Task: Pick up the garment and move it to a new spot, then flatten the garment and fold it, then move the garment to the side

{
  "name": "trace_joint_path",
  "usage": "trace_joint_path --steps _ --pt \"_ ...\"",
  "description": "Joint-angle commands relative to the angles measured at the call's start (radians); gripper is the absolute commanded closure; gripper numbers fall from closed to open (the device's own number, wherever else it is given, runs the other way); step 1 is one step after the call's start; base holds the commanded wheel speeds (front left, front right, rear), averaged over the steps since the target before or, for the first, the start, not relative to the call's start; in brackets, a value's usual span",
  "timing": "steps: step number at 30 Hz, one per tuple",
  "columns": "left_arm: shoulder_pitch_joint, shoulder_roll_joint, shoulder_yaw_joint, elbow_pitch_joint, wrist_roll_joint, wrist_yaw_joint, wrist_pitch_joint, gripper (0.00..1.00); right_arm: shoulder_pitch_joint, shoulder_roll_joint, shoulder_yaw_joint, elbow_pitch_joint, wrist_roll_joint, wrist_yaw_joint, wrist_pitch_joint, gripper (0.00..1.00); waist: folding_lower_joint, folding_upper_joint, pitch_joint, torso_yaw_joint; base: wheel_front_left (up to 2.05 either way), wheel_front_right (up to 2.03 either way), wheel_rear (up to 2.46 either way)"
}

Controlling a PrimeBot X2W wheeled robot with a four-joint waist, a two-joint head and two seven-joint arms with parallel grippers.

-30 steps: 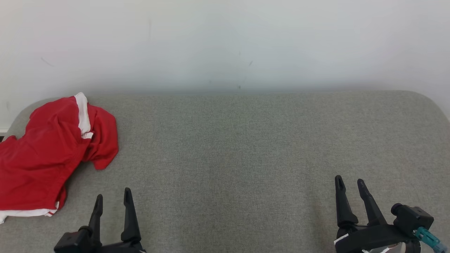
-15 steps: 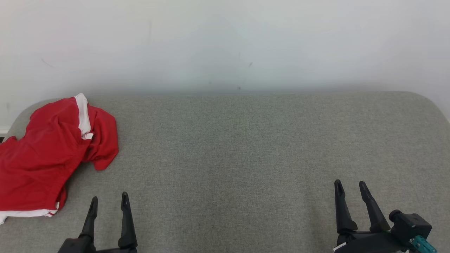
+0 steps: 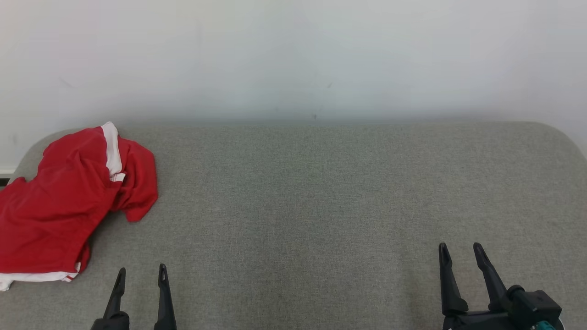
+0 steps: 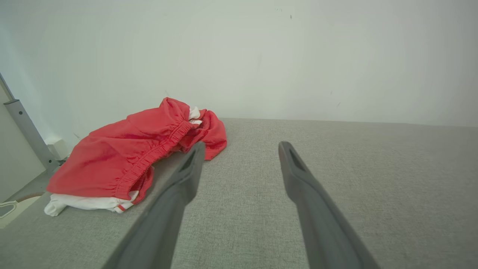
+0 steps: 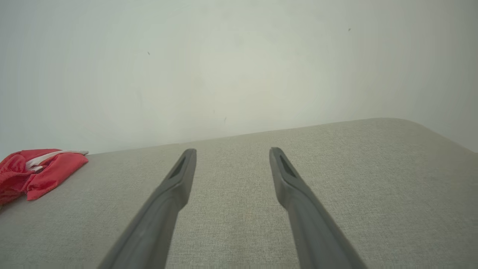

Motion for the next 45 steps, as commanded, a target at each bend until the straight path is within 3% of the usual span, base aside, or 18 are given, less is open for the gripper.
trace_joint_path --steps 1,11,24,45 --pt "0.002 0.000 0.003 -0.001 0.025 -0.005 -0.007 0.00 0.007 0.001 -0.003 -0.004 -0.021 -0.002 -0.009 0.00 0.0000 0.0000 -0.001 0.001 0.00 0.00 0.00" --pt "0.005 -0.001 0.020 -0.023 0.064 -0.016 -0.012 0.00 0.021 0.002 -0.020 -0.013 -0.053 -0.002 -0.024 0.00 0.0000 0.0000 -0.004 0.005 0.00 0.00 0.00" --pt "0.017 -0.001 0.063 -0.023 0.052 -0.074 -0.011 0.00 0.025 0.001 -0.021 -0.014 -0.051 -0.002 -0.024 0.00 0.0000 0.0000 -0.003 0.007 0.00 0.00 0.00" --pt "0.021 -0.004 0.071 0.006 0.041 -0.078 -0.010 0.00 0.030 0.001 -0.021 0.006 -0.045 -0.002 -0.024 0.00 0.0000 0.0000 -0.008 0.005 0.00 0.00 0.00"
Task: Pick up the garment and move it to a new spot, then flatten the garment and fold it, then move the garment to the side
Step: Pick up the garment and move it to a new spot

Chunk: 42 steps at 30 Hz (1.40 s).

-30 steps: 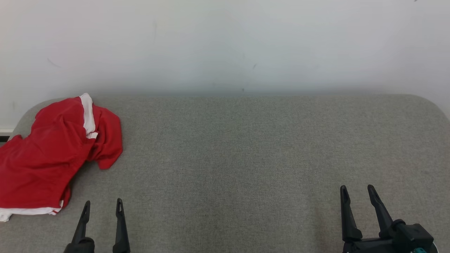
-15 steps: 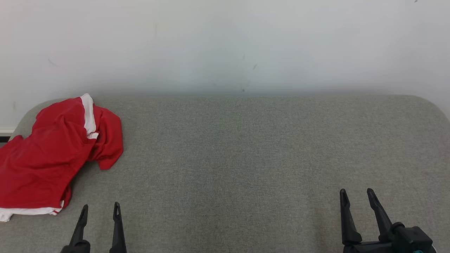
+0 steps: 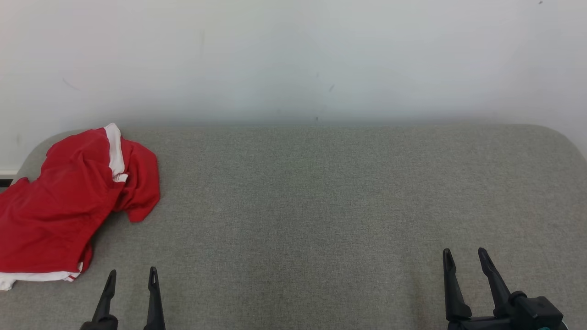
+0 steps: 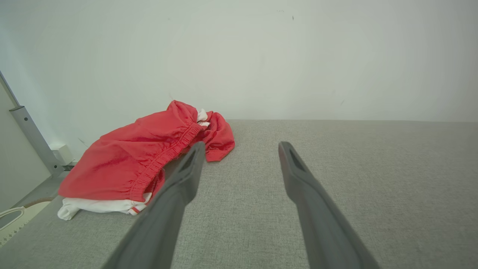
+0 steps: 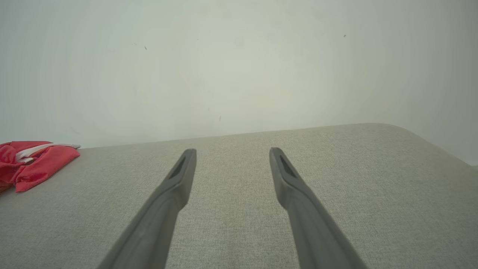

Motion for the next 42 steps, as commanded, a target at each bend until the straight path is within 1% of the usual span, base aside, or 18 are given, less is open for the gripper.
trace_joint_path --steps 1,16,22,27,28,30,32,42 --pt "0.016 -0.001 0.000 -0.001 -0.002 0.001 -0.001 0.00 0.009 0.001 -0.001 0.001 0.004 -0.002 -0.003 0.00 0.0000 -0.0001 0.001 -0.001 0.00 0.00 0.00" --pt "0.013 -0.001 0.000 0.004 -0.017 0.009 -0.001 0.00 0.007 0.001 -0.003 0.007 0.002 -0.002 -0.003 0.00 0.0000 -0.0001 0.000 -0.002 0.00 0.00 0.00" --pt "0.006 -0.001 0.009 0.009 -0.022 0.011 -0.001 0.00 0.009 0.001 -0.005 0.011 0.009 -0.002 -0.002 0.00 0.0000 -0.0001 0.000 0.029 0.00 0.00 0.00" --pt "-0.004 -0.001 0.007 0.012 -0.026 0.013 -0.001 0.00 0.012 0.001 -0.002 0.018 0.015 -0.002 -0.002 0.00 0.0000 -0.0001 0.000 0.088 0.00 0.00 0.00" --pt "-0.002 -0.001 0.007 0.014 -0.028 0.016 -0.001 0.00 0.016 0.001 -0.001 0.020 0.021 -0.002 -0.002 0.00 0.0000 -0.0001 -0.001 0.118 0.00 0.00 0.00" --pt "0.000 -0.001 0.009 0.015 -0.030 0.016 -0.001 0.00 0.018 0.001 0.002 0.022 0.023 -0.002 -0.003 0.00 0.0000 -0.0001 -0.001 0.147 0.00 0.00 0.00" --pt "0.001 -0.001 0.013 0.015 -0.036 0.018 -0.001 0.00 0.016 0.001 0.008 0.025 0.025 -0.002 -0.003 0.00 0.0000 -0.0001 -0.002 0.160 0.00 0.00 0.00" --pt "0.003 -0.001 0.017 0.025 -0.031 0.025 -0.001 0.00 0.009 0.001 0.028 0.036 0.037 -0.002 -0.003 0.00 0.0000 -0.0001 -0.009 0.297 0.00 0.00 0.00"
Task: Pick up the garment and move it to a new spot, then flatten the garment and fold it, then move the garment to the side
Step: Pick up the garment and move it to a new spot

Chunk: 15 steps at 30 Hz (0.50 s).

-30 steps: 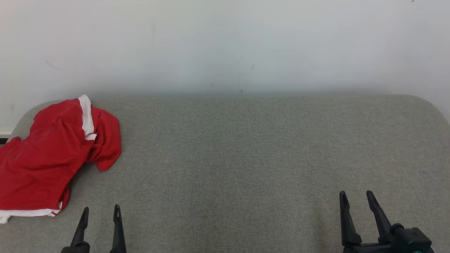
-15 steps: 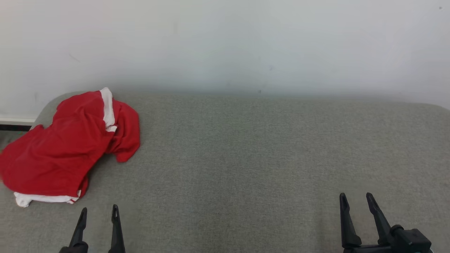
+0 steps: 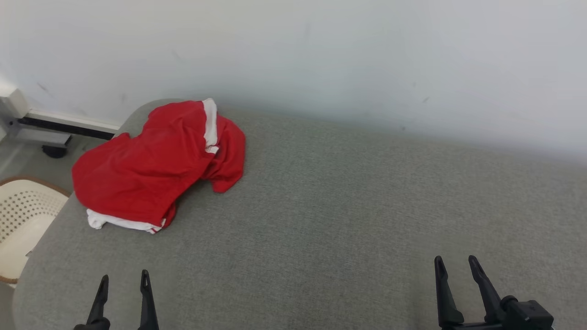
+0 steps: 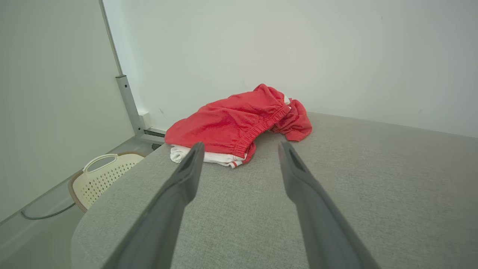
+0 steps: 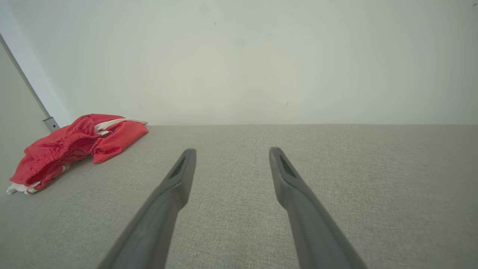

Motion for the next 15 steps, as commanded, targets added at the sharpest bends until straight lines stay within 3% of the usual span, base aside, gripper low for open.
trace_joint_path --steps 1,15 --pt "0.006 0.000 0.008 0.003 0.004 0.002 -0.001 0.00 0.006 0.000 0.001 -0.001 0.009 -0.002 -0.002 0.00 0.0000 0.0000 -0.006 0.063 0.00 0.00 0.00" --pt "0.016 0.000 0.029 0.020 0.017 -0.003 -0.001 0.00 0.010 0.000 0.024 0.008 0.029 -0.002 -0.002 0.00 0.0000 0.0000 -0.024 0.178 0.00 0.00 0.00"
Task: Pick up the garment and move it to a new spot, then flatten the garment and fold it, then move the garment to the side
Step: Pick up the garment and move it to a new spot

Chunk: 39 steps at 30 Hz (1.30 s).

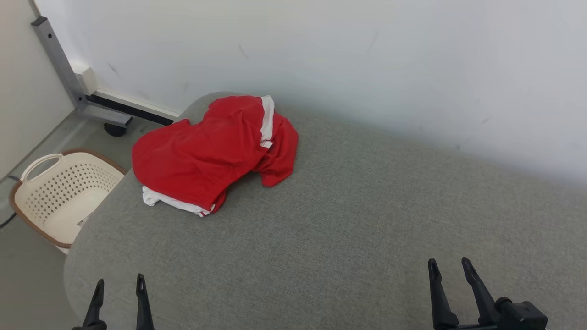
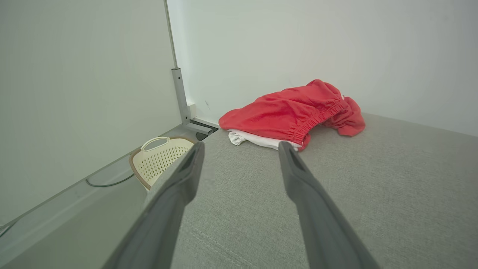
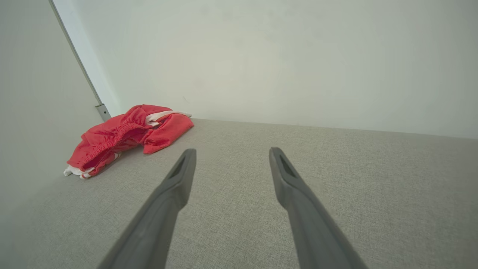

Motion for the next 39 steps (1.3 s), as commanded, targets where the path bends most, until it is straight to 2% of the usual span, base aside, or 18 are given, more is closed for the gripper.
trace_joint_path --steps 1,14,22,26,30,34,39 --pt "0.016 0.000 0.002 0.001 0.002 0.002 -0.001 0.00 0.012 0.000 0.000 -0.002 0.010 -0.002 -0.003 0.00 0.0000 0.0000 -0.009 0.023 0.00 0.00 0.00" --pt "0.032 0.000 0.005 -0.015 -0.004 0.020 -0.001 0.00 0.017 0.000 0.012 0.003 0.013 -0.002 -0.003 0.00 0.0000 0.0000 -0.017 0.048 0.00 0.00 0.00" --pt "-0.002 0.000 0.026 -0.009 -0.030 0.024 -0.001 0.00 0.003 0.000 0.028 0.003 0.004 -0.002 -0.003 0.00 0.0000 0.0000 -0.010 0.015 0.00 0.00 0.00" --pt "-0.054 0.000 0.045 0.003 -0.060 0.028 -0.001 0.00 -0.019 0.000 0.047 -0.003 -0.009 -0.002 -0.003 0.00 0.0000 0.0000 0.011 -0.035 0.00 0.00 0.00" --pt "-0.151 0.000 0.062 0.039 -0.067 0.013 -0.001 0.00 -0.046 0.000 0.067 -0.014 -0.014 -0.002 -0.002 0.00 0.0000 0.0000 0.052 -0.100 0.00 0.00 0.00" --pt "-0.280 0.025 0.093 0.124 -0.085 -0.018 -0.001 0.00 -0.090 0.000 0.096 -0.028 -0.021 -0.002 -0.002 0.00 0.0000 0.0000 0.110 -0.178 0.00 0.00 0.00" --pt "-0.445 0.073 0.139 0.253 -0.112 -0.034 -0.001 0.00 -0.148 0.000 0.125 -0.043 -0.014 -0.002 -0.003 0.00 0.0000 0.0000 0.183 -0.280 0.00 0.00 0.00"
